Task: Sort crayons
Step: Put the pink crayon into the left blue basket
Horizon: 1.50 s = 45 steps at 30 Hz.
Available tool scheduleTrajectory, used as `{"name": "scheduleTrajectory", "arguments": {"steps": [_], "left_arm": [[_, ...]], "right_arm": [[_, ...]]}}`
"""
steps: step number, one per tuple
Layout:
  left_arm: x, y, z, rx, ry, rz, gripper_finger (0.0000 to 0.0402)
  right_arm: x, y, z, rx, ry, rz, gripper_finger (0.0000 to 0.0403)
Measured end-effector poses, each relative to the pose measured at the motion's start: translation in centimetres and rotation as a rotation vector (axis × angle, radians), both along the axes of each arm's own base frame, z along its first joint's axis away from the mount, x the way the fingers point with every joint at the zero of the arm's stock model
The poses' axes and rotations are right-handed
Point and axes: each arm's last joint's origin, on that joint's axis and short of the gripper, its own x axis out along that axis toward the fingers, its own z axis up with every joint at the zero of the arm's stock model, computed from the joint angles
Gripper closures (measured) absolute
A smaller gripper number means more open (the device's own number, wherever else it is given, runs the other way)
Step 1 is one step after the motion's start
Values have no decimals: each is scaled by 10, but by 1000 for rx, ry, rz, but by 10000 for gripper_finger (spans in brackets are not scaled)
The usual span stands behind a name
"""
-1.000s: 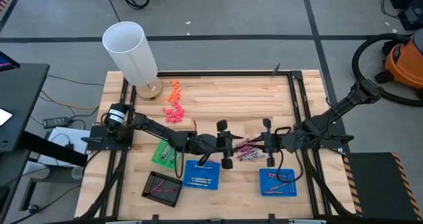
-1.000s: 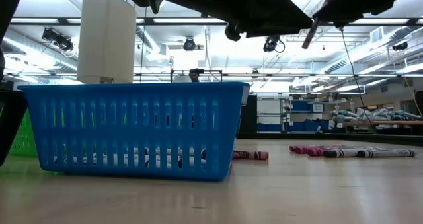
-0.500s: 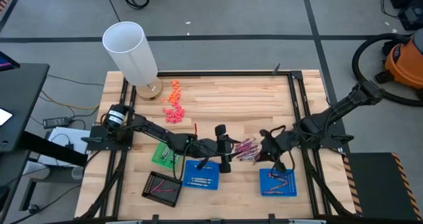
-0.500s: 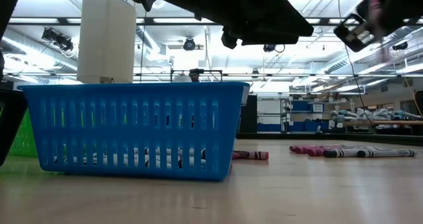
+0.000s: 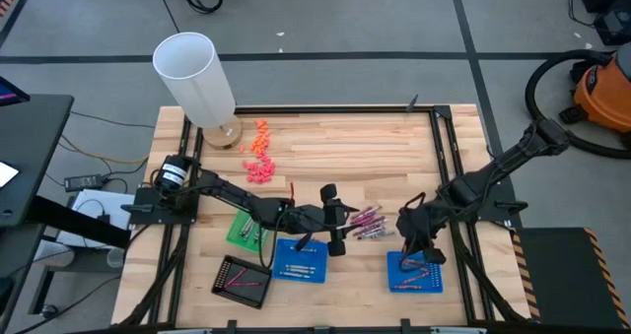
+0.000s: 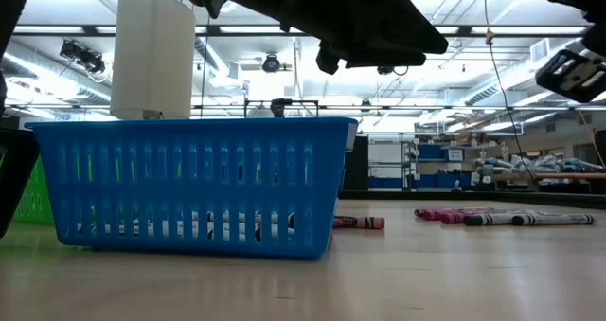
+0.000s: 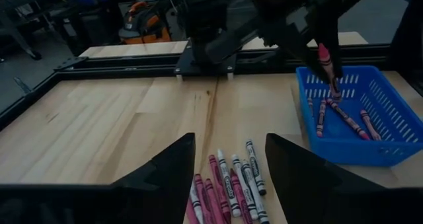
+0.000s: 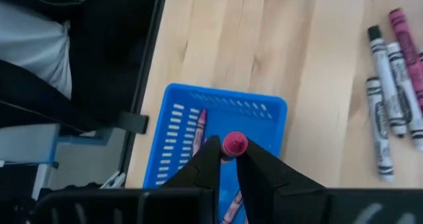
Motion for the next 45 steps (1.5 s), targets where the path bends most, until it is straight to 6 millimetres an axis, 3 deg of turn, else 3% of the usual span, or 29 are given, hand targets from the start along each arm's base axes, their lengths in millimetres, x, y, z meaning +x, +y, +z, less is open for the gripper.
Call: {"name": "scheduleTrajectory", "arguments": {"steps": [18,45], "left_arm": [[0,-1,0,-27,-4,6,208],[0,-1,-2,-61,56,21,208]], "right_arm": [[-18,8,-7,15,221,-37,353],[-24,14,-8,7,246,-12,338]]}}
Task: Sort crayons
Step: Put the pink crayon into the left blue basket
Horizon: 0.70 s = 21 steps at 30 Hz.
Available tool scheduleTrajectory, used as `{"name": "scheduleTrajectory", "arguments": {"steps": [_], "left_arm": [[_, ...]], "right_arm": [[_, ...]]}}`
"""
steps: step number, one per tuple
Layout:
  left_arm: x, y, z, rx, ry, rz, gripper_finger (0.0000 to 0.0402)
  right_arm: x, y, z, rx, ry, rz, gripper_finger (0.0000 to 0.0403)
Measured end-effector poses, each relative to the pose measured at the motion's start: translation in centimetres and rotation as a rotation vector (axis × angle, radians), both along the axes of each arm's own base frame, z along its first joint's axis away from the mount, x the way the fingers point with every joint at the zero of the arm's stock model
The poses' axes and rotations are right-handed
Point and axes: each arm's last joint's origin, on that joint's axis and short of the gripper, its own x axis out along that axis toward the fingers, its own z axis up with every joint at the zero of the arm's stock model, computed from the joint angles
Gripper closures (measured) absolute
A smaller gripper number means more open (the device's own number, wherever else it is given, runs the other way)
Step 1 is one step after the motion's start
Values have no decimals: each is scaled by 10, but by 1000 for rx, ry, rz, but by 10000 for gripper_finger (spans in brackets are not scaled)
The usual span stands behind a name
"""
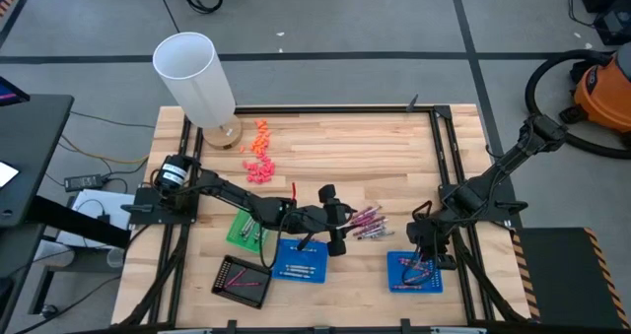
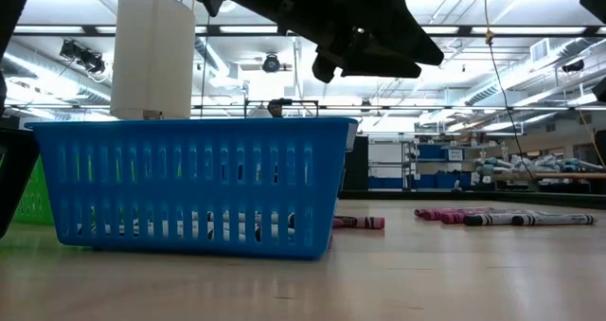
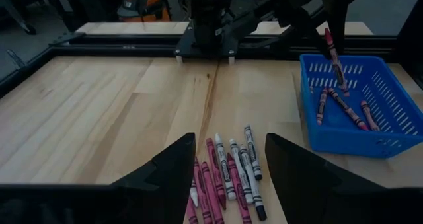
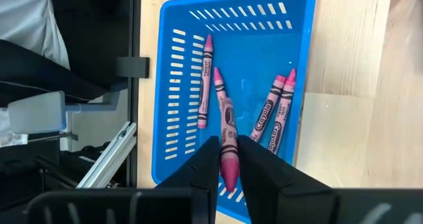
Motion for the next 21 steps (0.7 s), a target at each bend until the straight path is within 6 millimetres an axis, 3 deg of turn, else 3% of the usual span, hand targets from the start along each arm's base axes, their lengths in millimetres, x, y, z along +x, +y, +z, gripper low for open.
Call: {"name": "scheduleTrajectory", "arguments": {"steps": [11,17,21], "left_arm": [[-4,0,-12,-119,142,-55,208],[2,12,1,-176,270,-27,208],[6,23,12,-215,338,-42,208]], "right_arm": [[-4,-2,-2,-19,57,-14,324],[-5,-3,-3,-6,83,9,276],[-2,-4,-3,-68,2,5,255]]}}
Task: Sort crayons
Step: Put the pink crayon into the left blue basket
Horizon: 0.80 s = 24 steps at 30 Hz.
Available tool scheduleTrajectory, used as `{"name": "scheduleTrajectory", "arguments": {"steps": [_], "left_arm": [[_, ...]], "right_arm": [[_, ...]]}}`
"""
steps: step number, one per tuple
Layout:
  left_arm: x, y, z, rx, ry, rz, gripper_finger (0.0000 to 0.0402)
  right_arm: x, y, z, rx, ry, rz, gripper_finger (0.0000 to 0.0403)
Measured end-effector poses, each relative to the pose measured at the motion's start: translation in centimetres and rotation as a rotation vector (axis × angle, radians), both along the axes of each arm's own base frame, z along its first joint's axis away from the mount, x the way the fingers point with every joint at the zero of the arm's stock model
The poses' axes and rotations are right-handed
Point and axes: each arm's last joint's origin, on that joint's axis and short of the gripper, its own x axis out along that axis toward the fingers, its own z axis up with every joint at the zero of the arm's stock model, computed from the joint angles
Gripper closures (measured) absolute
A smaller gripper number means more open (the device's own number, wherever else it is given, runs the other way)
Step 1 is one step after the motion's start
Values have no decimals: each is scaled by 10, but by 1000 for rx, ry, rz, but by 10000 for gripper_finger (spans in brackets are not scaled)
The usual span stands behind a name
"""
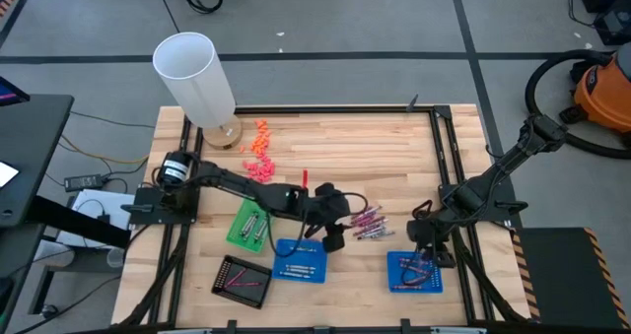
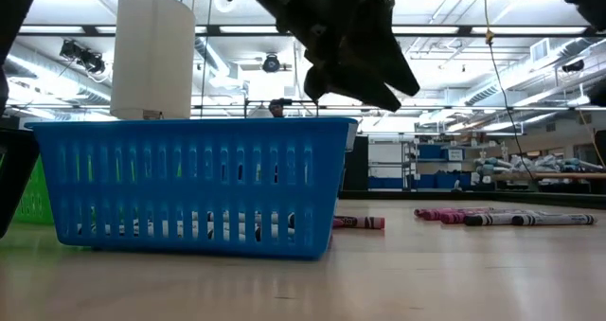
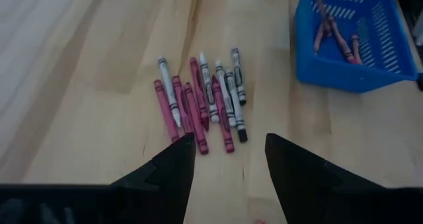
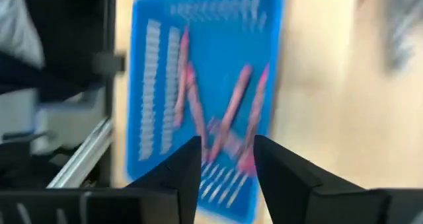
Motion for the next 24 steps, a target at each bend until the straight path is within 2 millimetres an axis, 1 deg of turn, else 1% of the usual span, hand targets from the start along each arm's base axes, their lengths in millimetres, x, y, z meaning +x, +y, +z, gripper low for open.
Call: {"name": "scheduleTrajectory", "arguments": {"steps": [2,4,7,9,12,15,17,18,22,24], "left_arm": [[1,6,2,-12,24,1,208],[0,11,0,-20,54,5,208],[0,15,-1,-32,66,15,208],[-1,17,-2,-41,87,9,208],[-4,19,-5,-98,133,-6,208],[-8,18,-8,-151,196,-20,208],[-11,18,-10,-164,233,-10,208],[-12,19,-11,-166,247,-5,208],[-13,19,-12,-164,261,9,208],[-13,18,-12,-155,258,10,208]], "right_arm": [[5,1,2,-42,-118,10,251],[10,3,6,-47,-210,32,251],[13,3,9,-51,-289,73,252],[13,2,11,-86,-330,82,252],[11,1,14,-200,-430,100,252],[15,-1,16,-386,-565,72,252],[19,-2,12,-477,-663,47,252],[21,-3,8,-496,-710,40,252],[30,-7,-9,-436,-874,-18,253],[29,-10,-17,-399,-867,-35,253]]}}
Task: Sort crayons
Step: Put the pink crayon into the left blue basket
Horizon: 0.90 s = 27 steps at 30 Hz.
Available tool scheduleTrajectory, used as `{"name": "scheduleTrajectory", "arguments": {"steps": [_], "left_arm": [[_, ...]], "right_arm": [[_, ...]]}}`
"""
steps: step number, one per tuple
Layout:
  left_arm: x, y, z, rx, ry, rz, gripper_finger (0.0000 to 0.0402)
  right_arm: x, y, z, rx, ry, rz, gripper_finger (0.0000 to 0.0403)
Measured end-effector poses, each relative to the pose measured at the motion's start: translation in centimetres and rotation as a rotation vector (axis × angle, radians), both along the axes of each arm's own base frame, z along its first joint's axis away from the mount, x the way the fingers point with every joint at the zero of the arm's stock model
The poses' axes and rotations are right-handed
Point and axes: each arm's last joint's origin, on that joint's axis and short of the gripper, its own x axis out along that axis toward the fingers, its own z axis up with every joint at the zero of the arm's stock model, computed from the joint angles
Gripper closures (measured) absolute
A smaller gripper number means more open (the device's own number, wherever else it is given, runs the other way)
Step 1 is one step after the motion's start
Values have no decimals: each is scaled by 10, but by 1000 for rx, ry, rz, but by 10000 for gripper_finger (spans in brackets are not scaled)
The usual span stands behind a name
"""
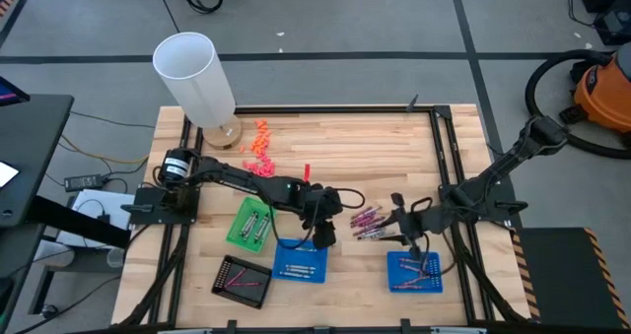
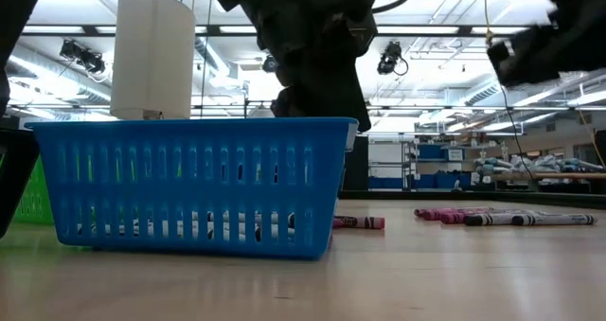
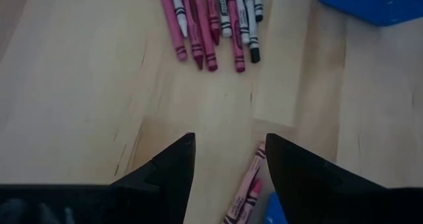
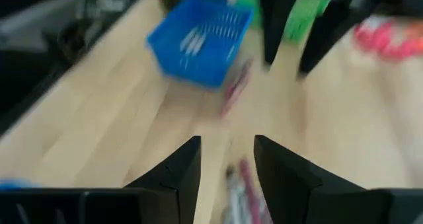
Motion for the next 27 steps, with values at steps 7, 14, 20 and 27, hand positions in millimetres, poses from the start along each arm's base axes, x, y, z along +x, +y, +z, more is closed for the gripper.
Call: {"name": "scheduleTrajectory", "arguments": {"steps": [7,14,20,27], "left_arm": [[1,2,1,82,-21,-74,207],[2,7,1,147,-33,-76,207],[2,9,0,179,-26,-111,207],[2,10,0,223,-29,-156,207]], "right_arm": [[-5,0,5,61,358,-25,256],[-15,5,21,95,682,-100,257],[-20,25,28,72,861,-119,257],[-16,61,40,-115,972,-101,257]]}}
